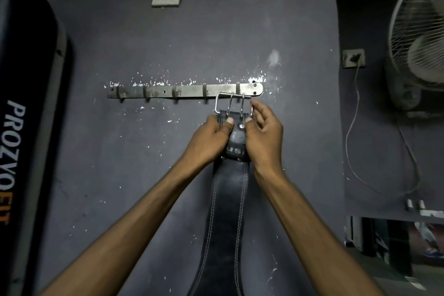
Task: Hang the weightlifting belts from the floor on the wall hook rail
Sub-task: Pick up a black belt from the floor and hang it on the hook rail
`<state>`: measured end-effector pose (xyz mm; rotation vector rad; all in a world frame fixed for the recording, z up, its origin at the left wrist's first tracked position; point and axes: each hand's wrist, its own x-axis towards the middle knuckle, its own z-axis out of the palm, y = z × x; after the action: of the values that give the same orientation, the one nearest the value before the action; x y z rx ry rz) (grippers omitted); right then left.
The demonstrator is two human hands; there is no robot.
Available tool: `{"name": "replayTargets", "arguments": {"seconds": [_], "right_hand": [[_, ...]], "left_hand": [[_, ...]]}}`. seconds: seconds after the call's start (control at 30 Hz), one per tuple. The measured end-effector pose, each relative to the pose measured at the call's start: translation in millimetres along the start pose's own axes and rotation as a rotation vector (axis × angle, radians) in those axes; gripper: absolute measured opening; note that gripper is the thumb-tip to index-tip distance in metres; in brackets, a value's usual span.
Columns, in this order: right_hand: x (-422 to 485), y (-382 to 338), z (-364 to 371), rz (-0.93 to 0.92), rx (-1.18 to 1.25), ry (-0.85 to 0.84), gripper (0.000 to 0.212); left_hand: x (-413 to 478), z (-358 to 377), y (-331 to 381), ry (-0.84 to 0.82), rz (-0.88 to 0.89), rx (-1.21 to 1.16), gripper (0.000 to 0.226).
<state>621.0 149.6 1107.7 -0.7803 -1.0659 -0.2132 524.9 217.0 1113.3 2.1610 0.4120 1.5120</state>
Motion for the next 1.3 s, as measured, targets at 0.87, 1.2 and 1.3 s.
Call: {"name": "replayTargets", "arguments": {"seconds": [0.87, 1.2, 1.3], "right_hand": [[26, 3, 2, -0.201, -0.575, -0.129, 0.065], [-43, 11, -1, -0.209, -0.525, 0.048, 0.064], [-84, 9, 2, -0.2, -0.567, 0.07, 0.062]], "left_hand": [[31, 10, 5, -0.043, -0.054, 0.193, 0.047], [-48, -24, -48, -0.057, 0.057, 0.33, 0.05], [-81, -46, -67, -0.119, 0.026, 0.344, 0.05]]}}
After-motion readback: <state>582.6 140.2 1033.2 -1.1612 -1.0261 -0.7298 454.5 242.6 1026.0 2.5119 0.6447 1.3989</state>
